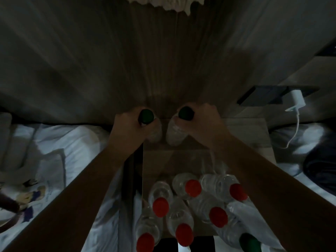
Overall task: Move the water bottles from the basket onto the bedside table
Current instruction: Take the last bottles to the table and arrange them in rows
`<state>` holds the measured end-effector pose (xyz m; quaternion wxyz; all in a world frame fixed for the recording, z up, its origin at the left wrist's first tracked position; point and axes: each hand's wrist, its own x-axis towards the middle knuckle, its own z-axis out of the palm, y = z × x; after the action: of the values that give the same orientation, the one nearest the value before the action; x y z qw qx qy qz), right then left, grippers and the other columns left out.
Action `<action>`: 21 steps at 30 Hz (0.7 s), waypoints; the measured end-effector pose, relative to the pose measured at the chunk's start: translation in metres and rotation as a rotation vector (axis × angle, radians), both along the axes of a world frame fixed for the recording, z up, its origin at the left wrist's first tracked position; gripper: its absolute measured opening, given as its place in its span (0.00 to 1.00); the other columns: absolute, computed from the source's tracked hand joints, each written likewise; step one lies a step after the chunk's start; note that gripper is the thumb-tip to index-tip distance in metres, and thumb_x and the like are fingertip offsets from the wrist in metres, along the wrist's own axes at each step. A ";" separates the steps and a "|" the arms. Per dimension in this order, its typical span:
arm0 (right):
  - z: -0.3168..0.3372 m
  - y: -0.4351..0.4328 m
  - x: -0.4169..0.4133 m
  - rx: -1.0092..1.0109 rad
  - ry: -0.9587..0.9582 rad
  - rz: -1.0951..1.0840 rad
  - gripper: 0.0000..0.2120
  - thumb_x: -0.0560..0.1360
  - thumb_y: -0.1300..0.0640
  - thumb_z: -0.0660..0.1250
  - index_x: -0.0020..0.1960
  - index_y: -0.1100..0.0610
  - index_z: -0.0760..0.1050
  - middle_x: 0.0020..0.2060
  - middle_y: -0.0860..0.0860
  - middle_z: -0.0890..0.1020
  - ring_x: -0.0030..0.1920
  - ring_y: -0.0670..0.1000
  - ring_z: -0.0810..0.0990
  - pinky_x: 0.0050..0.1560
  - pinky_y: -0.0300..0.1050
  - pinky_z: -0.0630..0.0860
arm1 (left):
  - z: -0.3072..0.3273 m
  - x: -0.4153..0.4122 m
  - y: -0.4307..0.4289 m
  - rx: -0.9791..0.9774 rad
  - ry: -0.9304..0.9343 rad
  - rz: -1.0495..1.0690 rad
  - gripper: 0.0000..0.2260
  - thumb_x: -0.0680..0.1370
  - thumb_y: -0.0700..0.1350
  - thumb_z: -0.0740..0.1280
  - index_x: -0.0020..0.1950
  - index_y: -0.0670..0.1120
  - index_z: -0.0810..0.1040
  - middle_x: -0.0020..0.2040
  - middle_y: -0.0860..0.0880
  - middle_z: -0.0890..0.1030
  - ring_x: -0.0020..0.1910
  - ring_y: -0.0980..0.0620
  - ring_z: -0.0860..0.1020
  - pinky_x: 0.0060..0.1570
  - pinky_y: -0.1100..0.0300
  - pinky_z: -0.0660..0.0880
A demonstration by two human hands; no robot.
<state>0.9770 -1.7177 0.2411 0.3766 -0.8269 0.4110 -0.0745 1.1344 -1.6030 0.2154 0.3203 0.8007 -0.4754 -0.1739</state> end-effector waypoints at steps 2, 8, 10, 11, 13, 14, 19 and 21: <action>-0.004 -0.005 0.013 -0.046 0.004 0.000 0.10 0.71 0.51 0.70 0.49 0.57 0.80 0.42 0.53 0.83 0.44 0.51 0.81 0.46 0.49 0.77 | -0.002 0.008 -0.010 0.002 0.025 0.006 0.18 0.71 0.55 0.69 0.53 0.44 0.80 0.42 0.51 0.79 0.41 0.56 0.77 0.37 0.75 0.67; -0.019 -0.016 0.040 -0.118 0.008 -0.027 0.10 0.69 0.52 0.70 0.42 0.60 0.79 0.35 0.55 0.82 0.37 0.52 0.79 0.36 0.42 0.69 | -0.007 0.022 -0.028 -0.017 -0.015 0.004 0.18 0.71 0.53 0.68 0.54 0.42 0.79 0.45 0.43 0.83 0.42 0.51 0.78 0.41 0.63 0.69; -0.021 -0.019 0.045 -0.110 0.001 -0.022 0.12 0.69 0.51 0.71 0.42 0.61 0.78 0.35 0.55 0.81 0.37 0.52 0.79 0.34 0.41 0.67 | -0.008 0.025 -0.032 -0.022 -0.019 0.015 0.21 0.69 0.57 0.64 0.51 0.42 0.79 0.43 0.43 0.83 0.41 0.50 0.79 0.40 0.61 0.71; -0.022 -0.020 0.047 -0.103 0.002 -0.017 0.14 0.69 0.49 0.71 0.42 0.61 0.78 0.35 0.54 0.81 0.37 0.52 0.78 0.33 0.41 0.67 | -0.009 0.026 -0.034 -0.030 -0.015 0.015 0.23 0.68 0.59 0.63 0.50 0.41 0.79 0.42 0.42 0.83 0.40 0.48 0.79 0.40 0.58 0.73; -0.023 -0.020 0.050 -0.098 -0.001 -0.018 0.18 0.69 0.44 0.69 0.43 0.61 0.78 0.36 0.55 0.81 0.37 0.52 0.78 0.33 0.41 0.66 | -0.012 0.027 -0.035 -0.033 -0.005 0.010 0.26 0.66 0.62 0.59 0.48 0.41 0.79 0.40 0.42 0.82 0.39 0.46 0.80 0.39 0.55 0.74; -0.024 -0.021 0.051 -0.104 -0.009 -0.024 0.20 0.68 0.43 0.68 0.43 0.61 0.78 0.36 0.55 0.81 0.38 0.52 0.79 0.34 0.42 0.66 | -0.012 0.027 -0.035 -0.034 0.006 0.009 0.27 0.66 0.63 0.59 0.47 0.40 0.78 0.40 0.42 0.82 0.38 0.47 0.79 0.39 0.56 0.73; -0.024 -0.021 0.052 -0.153 0.003 -0.026 0.20 0.68 0.43 0.68 0.47 0.60 0.79 0.39 0.56 0.82 0.41 0.54 0.79 0.38 0.42 0.65 | -0.014 0.026 -0.038 -0.046 0.025 -0.011 0.27 0.68 0.62 0.60 0.45 0.37 0.78 0.38 0.40 0.81 0.35 0.53 0.76 0.36 0.64 0.68; -0.024 -0.020 0.050 -0.148 -0.005 -0.026 0.16 0.71 0.48 0.70 0.47 0.61 0.79 0.39 0.56 0.82 0.41 0.55 0.79 0.36 0.42 0.64 | -0.012 0.026 -0.039 -0.041 0.027 -0.019 0.28 0.68 0.62 0.60 0.46 0.37 0.77 0.38 0.40 0.81 0.35 0.58 0.74 0.36 0.66 0.68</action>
<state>1.0274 -1.7378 0.2174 0.3145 -0.8469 0.4140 -0.1117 1.1606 -1.6417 0.2031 0.3413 0.7869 -0.4824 -0.1778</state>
